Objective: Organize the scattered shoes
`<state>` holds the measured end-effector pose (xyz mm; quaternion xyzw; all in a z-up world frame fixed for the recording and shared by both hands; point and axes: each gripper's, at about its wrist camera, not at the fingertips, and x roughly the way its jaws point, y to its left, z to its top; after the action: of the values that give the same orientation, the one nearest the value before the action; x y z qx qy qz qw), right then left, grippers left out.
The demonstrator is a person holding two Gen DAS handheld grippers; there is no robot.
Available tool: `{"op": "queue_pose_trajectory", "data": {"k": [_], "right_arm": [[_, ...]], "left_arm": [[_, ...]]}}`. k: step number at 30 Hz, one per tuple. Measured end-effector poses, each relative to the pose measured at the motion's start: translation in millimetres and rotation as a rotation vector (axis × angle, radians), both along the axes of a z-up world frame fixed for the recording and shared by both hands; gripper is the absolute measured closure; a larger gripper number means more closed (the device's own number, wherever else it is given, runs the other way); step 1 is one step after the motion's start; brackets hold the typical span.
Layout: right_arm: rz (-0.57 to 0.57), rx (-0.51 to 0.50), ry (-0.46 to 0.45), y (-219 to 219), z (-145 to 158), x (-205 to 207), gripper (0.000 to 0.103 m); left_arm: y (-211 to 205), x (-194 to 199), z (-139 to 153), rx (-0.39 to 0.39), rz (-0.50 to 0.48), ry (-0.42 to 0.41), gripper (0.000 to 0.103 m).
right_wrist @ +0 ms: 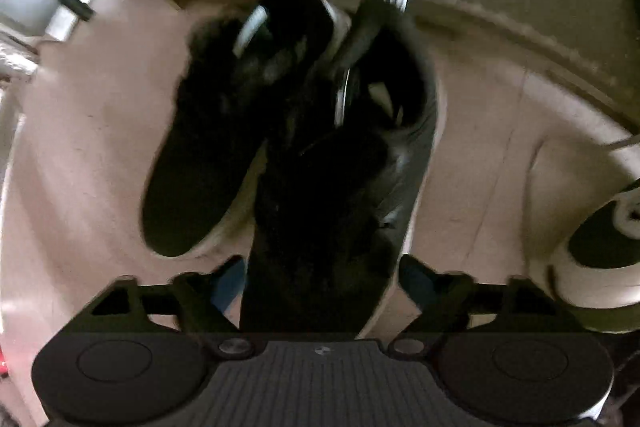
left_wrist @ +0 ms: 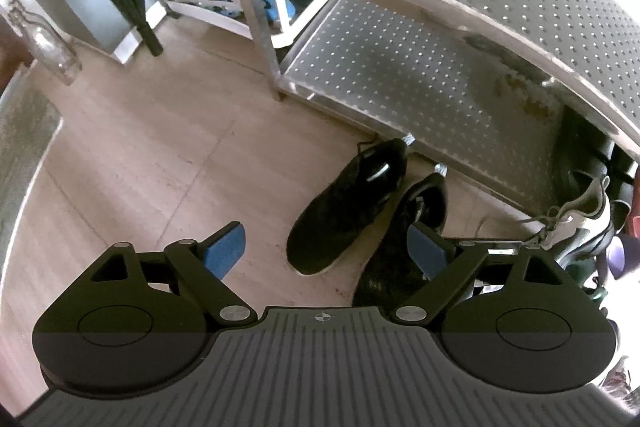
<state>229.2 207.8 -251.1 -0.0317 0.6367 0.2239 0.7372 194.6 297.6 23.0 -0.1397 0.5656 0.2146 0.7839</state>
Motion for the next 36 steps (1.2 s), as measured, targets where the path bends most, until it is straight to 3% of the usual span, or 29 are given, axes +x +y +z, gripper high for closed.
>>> {"op": "queue_pose_trajectory", "data": {"k": [3,6,16,18,19,23,27,33,36], "right_arm": [[-0.053,0.011,-0.082,11,7,4,0.031],[0.082,-0.061,-0.131,30,6,5,0.028],[0.505,-0.149,-0.257,39,2,-14,0.032],[0.537,-0.142,-0.251,32,0,-9,0.033],[0.464,-0.125,-0.207,25,1,2,0.038],[0.102,-0.010,-0.051,-26,16,37,0.018],[-0.102,0.132,0.030,-112,43,28,0.021],[-0.163,0.089,-0.087,-226,95,-25,0.026],[-0.093,0.042,-0.120,-262,119,-51,0.035]], "left_arm": [[1,1,-1,-0.007,-0.004,-0.002,0.010],[0,1,-1,-0.013,-0.005,0.002,0.010],[-11,2,-1,-0.018,-0.023,0.001,0.010],[-14,6,-3,-0.015,-0.025,0.012,0.010],[-15,7,-3,-0.015,-0.027,0.014,0.010],[-24,13,-2,-0.016,-0.059,0.011,0.010],[-42,19,-2,-0.008,-0.132,0.020,0.010],[-83,22,-14,-0.004,-0.272,0.055,0.010],[-112,17,-33,-0.052,-0.363,0.092,0.010]]}}
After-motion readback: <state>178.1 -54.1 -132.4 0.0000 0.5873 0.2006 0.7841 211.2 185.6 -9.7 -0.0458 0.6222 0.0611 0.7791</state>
